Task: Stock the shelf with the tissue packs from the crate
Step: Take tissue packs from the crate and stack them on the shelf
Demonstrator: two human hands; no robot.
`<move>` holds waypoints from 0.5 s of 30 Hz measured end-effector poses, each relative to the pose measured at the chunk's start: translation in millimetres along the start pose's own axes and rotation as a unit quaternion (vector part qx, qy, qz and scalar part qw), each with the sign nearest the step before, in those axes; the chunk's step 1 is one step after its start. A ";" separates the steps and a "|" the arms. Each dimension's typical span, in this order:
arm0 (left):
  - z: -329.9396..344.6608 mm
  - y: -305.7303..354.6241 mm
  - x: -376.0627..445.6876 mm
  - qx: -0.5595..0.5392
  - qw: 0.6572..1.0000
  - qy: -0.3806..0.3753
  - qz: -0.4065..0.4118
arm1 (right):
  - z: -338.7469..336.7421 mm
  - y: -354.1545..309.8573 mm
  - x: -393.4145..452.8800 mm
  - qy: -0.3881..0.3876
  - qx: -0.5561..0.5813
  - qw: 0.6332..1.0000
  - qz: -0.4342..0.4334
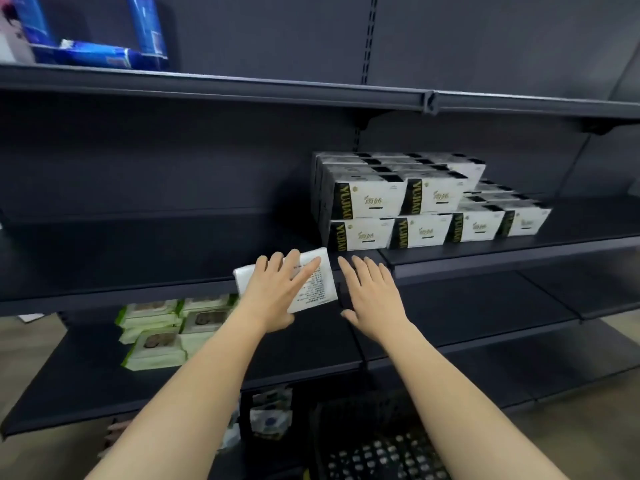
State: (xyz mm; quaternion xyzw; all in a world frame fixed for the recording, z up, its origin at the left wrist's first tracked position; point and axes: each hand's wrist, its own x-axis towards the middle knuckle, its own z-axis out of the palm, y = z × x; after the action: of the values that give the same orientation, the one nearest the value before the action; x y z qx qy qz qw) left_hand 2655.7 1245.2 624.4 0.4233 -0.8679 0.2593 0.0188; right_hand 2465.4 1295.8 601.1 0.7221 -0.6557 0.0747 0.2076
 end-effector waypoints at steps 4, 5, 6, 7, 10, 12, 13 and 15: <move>-14.2 40.9 33.8 0.002 1.000 -0.011 -0.009 | 5.3 57.7 -6.7 0.001 -0.001 1.000 -0.007; -18.0 51.4 42.8 0.003 1.000 -0.010 -0.010 | 6.8 72.8 -8.8 0.001 -0.003 1.000 -0.009; -21.6 60.9 51.4 0.003 1.000 -0.008 -0.011 | 8.6 87.5 -10.9 -0.001 -0.005 1.000 -0.010; -25.0 70.2 59.7 0.002 1.000 -0.006 -0.012 | 10.7 102.1 -12.6 -0.005 -0.006 1.000 -0.013; -35.3 92.7 81.9 0.000 1.000 0.003 -0.008 | 13.2 139.2 -14.5 -0.023 -0.018 1.000 -0.010; -42.2 102.7 95.9 0.002 1.000 0.006 -0.005 | 14.9 158.5 -13.5 -0.021 -0.033 0.999 0.000; -45.3 106.2 102.9 0.004 1.000 0.008 -0.003 | 16.4 166.6 -12.6 -0.013 -0.028 1.000 0.008; -49.1 112.9 116.7 0.003 1.000 0.015 0.004 | 19.7 180.8 -10.8 -0.008 -0.029 0.999 0.013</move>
State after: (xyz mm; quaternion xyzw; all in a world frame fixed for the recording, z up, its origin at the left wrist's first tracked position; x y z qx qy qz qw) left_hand 2487.6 1240.8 647.3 0.4161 -0.8685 0.2678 0.0296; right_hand 2284.0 1288.0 615.7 0.7081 -0.6683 0.0521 0.2220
